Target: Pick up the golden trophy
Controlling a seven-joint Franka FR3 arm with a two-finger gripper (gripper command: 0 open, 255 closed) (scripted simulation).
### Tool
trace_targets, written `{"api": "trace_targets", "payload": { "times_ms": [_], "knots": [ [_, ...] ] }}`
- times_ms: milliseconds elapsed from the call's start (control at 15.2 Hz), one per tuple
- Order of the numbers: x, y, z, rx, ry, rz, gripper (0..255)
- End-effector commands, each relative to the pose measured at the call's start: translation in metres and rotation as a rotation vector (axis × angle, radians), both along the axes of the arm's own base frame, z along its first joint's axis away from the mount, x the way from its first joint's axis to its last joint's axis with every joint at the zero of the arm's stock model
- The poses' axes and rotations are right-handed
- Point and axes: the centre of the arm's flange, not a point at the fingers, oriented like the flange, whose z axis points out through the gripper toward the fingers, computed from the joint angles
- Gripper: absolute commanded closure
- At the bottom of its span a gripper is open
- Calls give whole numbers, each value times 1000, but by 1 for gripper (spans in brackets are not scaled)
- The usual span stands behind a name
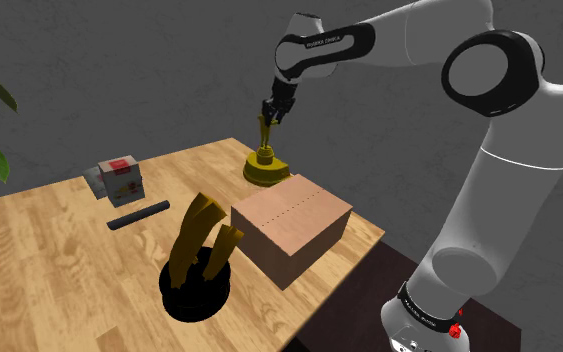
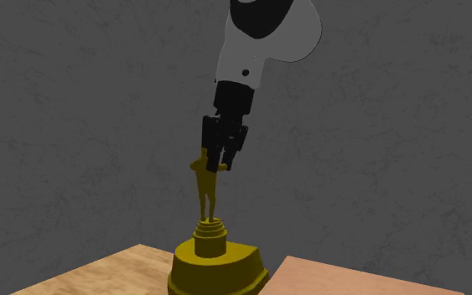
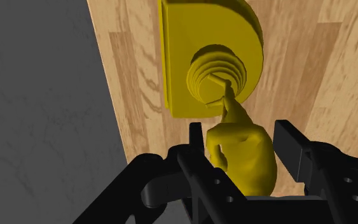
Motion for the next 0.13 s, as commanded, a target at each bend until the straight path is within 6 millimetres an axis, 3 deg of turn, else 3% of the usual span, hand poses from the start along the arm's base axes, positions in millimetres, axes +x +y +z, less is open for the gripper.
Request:
{"api": "trace_targets", "payload": {
  "times_ms": [0,66],
  "knots": [
    [-1,0,8,0,-3,0,255],
    [-1,0,8,0,-3,0,255]
  ]
}}
